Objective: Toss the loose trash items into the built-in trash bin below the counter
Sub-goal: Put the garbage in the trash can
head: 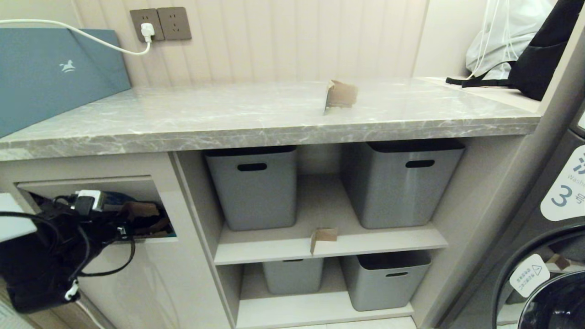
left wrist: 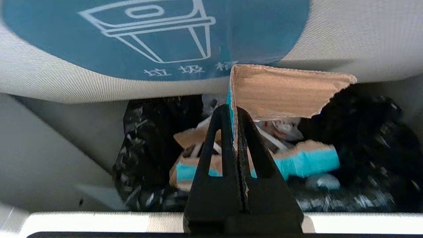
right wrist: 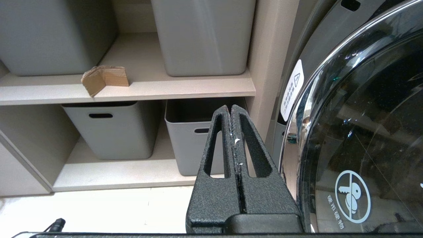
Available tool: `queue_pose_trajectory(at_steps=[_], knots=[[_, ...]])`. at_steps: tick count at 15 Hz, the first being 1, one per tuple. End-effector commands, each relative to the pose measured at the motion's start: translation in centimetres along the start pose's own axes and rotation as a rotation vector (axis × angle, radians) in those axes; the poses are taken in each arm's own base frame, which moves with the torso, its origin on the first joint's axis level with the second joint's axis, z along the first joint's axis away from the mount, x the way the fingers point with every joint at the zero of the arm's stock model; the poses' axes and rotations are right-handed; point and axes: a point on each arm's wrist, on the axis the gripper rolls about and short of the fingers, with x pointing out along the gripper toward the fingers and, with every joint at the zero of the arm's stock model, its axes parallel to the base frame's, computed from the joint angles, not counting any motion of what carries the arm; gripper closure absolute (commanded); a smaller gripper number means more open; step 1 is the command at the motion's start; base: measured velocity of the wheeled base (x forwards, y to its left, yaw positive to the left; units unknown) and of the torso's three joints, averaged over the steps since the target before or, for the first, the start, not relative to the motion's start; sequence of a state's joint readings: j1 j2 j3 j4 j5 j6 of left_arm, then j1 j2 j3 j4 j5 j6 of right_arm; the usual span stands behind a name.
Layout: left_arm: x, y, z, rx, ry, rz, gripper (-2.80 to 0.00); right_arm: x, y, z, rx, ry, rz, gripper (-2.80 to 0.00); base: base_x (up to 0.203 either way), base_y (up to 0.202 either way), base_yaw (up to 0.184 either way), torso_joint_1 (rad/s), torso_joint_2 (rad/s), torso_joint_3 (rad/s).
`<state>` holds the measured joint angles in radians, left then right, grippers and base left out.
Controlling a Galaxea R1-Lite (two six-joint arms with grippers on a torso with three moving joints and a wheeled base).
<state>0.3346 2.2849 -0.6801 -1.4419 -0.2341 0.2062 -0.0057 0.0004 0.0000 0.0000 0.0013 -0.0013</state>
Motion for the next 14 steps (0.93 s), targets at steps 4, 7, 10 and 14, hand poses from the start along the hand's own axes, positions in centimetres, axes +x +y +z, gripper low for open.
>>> queue_pose_trajectory(at_steps=[4,7,10,14], knots=[[2.2,0.0,0.1,0.003,-0.012,0.0,0.0,0.0,0.0,0.0,0.0,0.0,0.0,0.0,0.0,0.0,0.0,0.0,0.0,0.0],[2.5,-0.5,-0.1,0.004,-0.01,-0.016,0.0,0.0,0.0,0.0,0.0,0.0,0.0,0.0,0.0,0.0,0.0,0.0,0.0,0.0],[2.5,-0.5,0.1,0.0,-0.016,-0.016,0.0,0.0,0.0,0.0,0.0,0.0,0.0,0.0,0.0,0.0,0.0,0.0,0.0,0.0],[2.3,-0.5,0.3,0.0,-0.013,-0.015,-2.8,0.0,0.0,0.0,0.0,0.0,0.0,0.0,0.0,0.0,0.0,0.0,0.0,0.0]])
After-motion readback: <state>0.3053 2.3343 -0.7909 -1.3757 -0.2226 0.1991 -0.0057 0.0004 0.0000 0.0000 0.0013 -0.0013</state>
